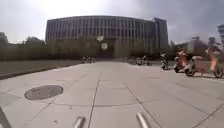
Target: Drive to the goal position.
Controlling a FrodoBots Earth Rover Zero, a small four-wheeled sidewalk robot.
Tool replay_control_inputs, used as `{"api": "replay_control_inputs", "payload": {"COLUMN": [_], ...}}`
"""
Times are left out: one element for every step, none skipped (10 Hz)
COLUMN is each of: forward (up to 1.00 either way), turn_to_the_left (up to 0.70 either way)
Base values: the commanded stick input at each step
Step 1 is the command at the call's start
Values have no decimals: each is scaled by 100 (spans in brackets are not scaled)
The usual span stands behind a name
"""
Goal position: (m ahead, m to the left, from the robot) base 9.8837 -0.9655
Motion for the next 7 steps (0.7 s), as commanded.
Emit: {"api": "replay_control_inputs", "payload": {"forward": [100,100,100,100,100,100,100], "turn_to_the_left": [5,0,0,0,0,0,0]}}
